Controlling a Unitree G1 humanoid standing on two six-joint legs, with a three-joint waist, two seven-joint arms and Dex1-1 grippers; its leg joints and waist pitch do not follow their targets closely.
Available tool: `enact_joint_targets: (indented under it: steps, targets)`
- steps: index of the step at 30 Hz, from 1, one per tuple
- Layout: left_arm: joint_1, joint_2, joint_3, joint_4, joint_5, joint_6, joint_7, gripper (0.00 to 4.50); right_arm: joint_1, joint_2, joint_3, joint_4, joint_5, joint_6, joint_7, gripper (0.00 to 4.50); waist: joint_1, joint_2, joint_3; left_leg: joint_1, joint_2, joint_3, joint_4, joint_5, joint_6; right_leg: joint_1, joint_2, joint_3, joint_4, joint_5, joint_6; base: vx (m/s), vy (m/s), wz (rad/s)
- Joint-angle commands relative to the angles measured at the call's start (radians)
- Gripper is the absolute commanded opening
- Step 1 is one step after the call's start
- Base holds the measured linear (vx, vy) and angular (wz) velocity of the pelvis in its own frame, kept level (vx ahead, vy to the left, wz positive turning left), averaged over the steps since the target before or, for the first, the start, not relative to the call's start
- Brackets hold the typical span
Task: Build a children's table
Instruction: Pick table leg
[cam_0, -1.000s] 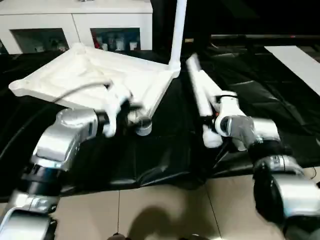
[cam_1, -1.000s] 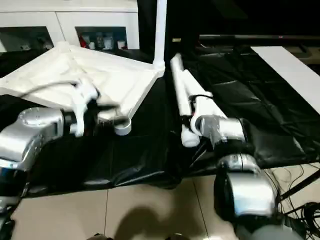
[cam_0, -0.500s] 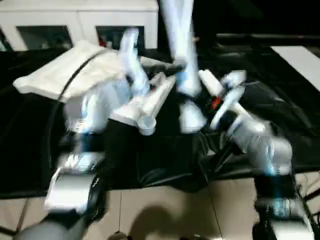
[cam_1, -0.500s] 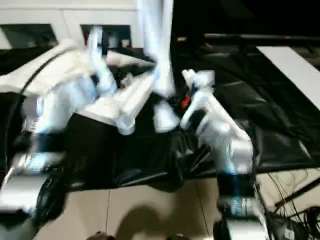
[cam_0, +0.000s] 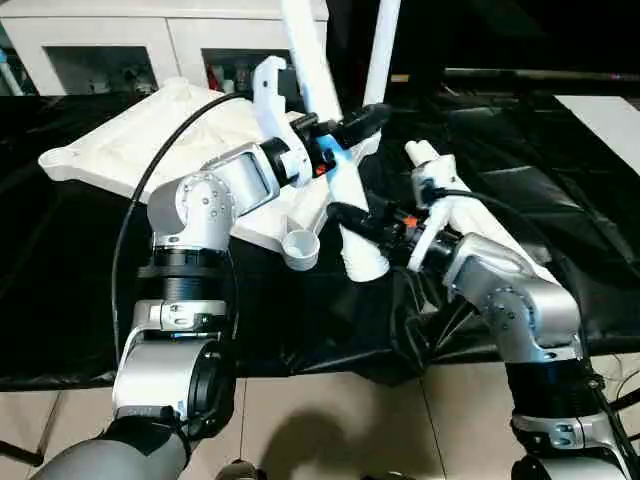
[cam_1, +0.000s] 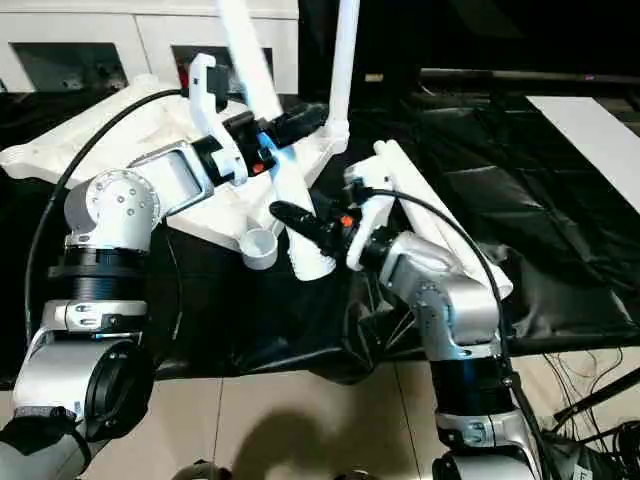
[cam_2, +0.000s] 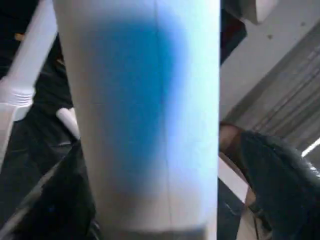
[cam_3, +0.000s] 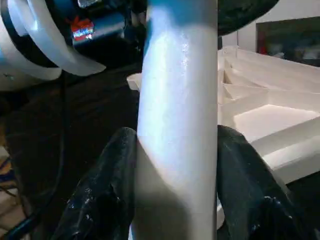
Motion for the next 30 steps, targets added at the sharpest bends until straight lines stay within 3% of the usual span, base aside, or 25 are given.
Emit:
enact_joint_targets:
  steps: [1,12,20,21,22,30]
  targets:
    - [-0.011,-0.005,0.001,0.010,0.015,-0.010,0.022,3.96,-0.007,-0.004,0.012,-0.007,-0.005,-0.018,-0.003,1.85,0.002,-0.012,-0.083,0.012,0.010,0.002,-0.056,-0.091,0.043,0.065,-0.065,0.042,-0.067,-0.149,-0.175,0.000,0.000,0.00]
    - [0.014,-0.010,-0.007,-0.012,0.027,-0.045,0.071,3.14,-0.016,-0.009,0.034,0.014,-0.045,-0.048,-0.026,1.85,0.001,-0.014,-0.082,0.010,0.009,0.002,-0.056,-0.091,0.042,0.066,-0.065,0.042,-0.067,-0.146,-0.170,0.000,0.000,0.00]
    - [0.034,0.012,-0.051,-0.041,0.036,-0.058,0.020,2.51,-0.020,0.000,0.040,0.020,-0.041,-0.057,-0.026,1.85,0.001,-0.010,-0.083,0.013,0.011,0.001,-0.057,-0.098,0.041,0.065,-0.066,0.042,-0.067,-0.146,-0.172,0.000,0.000,0.00]
    - [0.034,0.012,-0.051,-0.041,0.036,-0.058,0.020,2.45,-0.020,0.000,0.040,0.020,-0.041,-0.057,-0.026,2.41,0.001,-0.009,-0.083,0.013,0.012,0.001,-0.057,-0.098,0.040,0.065,-0.066,0.042,-0.066,-0.144,-0.173,0.000,0.000,0.00]
    - [0.036,0.015,-0.057,-0.045,0.034,-0.058,0.014,2.38,-0.022,0.000,0.039,0.026,-0.044,-0.064,-0.029,2.55,0.000,-0.011,-0.083,0.013,0.011,0.001,-0.057,-0.098,0.039,0.065,-0.065,0.042,-0.066,-0.141,-0.174,0.000,0.000,0.00]
    - [0.048,0.032,-0.088,-0.071,0.024,-0.041,-0.043,1.84,-0.021,-0.006,0.046,0.028,-0.040,-0.059,-0.010,3.14,0.000,-0.010,-0.083,0.013,0.012,0.002,-0.057,-0.097,0.036,0.065,-0.066,0.043,-0.064,-0.135,-0.180,0.000,0.000,0.00]
